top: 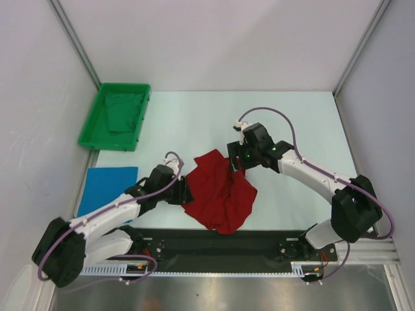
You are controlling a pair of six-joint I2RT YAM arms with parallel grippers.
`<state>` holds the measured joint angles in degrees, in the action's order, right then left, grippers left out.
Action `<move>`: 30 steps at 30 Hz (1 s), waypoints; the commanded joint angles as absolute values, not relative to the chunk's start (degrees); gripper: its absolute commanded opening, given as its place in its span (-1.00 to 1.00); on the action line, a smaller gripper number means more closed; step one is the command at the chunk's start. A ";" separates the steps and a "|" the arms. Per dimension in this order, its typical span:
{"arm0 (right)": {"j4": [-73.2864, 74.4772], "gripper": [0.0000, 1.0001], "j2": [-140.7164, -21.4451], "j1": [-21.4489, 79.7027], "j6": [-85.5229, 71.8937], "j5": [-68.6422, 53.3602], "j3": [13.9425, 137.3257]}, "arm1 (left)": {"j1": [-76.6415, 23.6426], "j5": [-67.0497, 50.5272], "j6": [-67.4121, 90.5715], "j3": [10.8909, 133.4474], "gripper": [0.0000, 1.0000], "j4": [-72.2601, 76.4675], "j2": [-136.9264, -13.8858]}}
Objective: Fold and stack the t-shirts
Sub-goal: Flatten the tshirt out
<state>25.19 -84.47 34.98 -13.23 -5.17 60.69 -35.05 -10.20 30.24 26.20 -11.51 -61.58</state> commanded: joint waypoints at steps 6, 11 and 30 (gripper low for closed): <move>32.34 0.51 -86.92 53.77 -11.42 19.23 73.73 | -34.98 10.53 36.30 25.66 0.18 -21.24 -34.55; 35.59 0.47 -95.87 58.53 -15.02 17.41 79.87 | -34.80 19.40 39.55 28.73 -0.10 -28.20 -27.26; 29.36 -0.19 -114.43 73.12 -23.38 14.32 85.07 | -34.72 30.94 43.24 43.33 0.21 -44.03 -10.46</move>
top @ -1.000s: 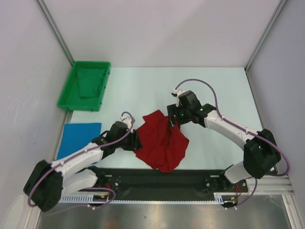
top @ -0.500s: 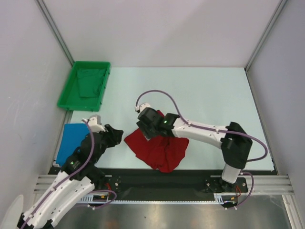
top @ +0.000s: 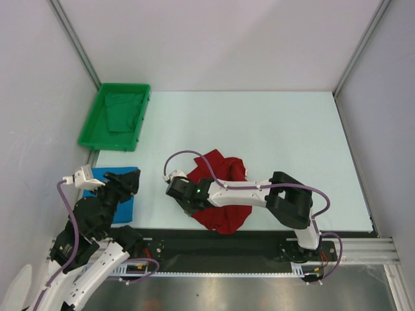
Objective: Fold and stack the t-shirts
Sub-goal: Flatten the tshirt out
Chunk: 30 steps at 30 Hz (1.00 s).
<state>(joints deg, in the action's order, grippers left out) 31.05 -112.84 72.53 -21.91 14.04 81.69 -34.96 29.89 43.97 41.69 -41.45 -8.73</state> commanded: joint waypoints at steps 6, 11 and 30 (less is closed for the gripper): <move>29.71 -0.15 -117.68 73.21 -22.85 14.94 88.15 | -34.72 30.24 43.68 42.10 0.23 -44.21 -8.62; 30.32 -0.17 -118.92 73.21 -23.11 14.50 88.51 | -34.72 30.23 43.16 42.45 0.25 -44.65 -8.35; 31.37 -1.00 -115.32 73.57 -23.38 19.51 87.98 | -34.63 29.27 43.42 41.57 0.32 -44.56 -10.11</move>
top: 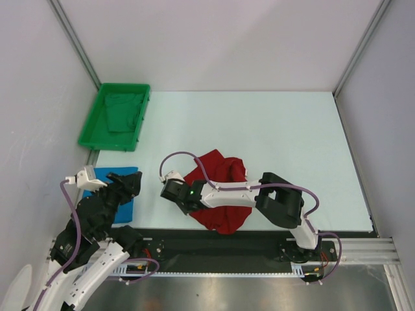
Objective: Fold and stack the t-shirts
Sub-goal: Flatten the tshirt out
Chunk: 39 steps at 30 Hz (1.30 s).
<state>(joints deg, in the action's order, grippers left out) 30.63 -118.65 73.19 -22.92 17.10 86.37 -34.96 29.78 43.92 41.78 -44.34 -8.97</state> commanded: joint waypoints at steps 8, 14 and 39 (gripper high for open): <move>38.84 -1.00 -104.96 72.43 -24.26 30.39 88.25 | -34.72 22.62 39.21 40.69 0.74 -39.47 -21.15; 37.90 -1.00 -89.14 63.30 -21.37 24.05 78.24 | -34.63 13.28 36.48 42.10 0.75 -30.16 -37.69; 39.73 -1.00 -51.86 33.14 -18.81 21.27 63.02 | -35.59 9.67 33.92 58.62 0.34 -23.03 -92.98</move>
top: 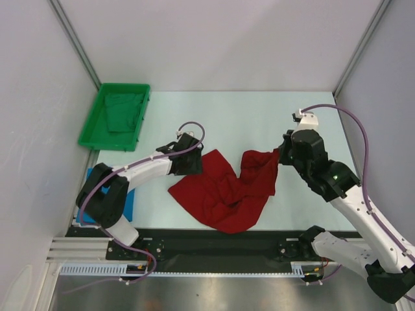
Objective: Fold and stack the t-shirts
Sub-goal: Flatten the tshirt out
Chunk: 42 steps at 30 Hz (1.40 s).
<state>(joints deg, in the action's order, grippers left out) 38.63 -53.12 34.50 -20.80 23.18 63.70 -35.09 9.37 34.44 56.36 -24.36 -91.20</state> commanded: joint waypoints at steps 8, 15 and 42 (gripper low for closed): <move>39.64 -1.00 -48.35 29.54 -17.67 18.81 61.53 | -38.84 11.25 35.86 59.15 0.27 -24.08 -96.24; 39.02 -1.00 -47.37 28.04 -16.96 17.23 60.03 | -39.64 12.39 37.18 58.81 -0.11 -25.05 -97.30; 40.95 -1.00 -46.50 21.72 -19.25 24.76 66.60 | -39.64 22.75 37.27 52.48 -0.99 -28.47 -68.59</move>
<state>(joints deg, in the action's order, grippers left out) 41.43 -47.64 23.11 -18.46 18.90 60.77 -39.38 16.14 37.06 52.38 -27.59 -79.59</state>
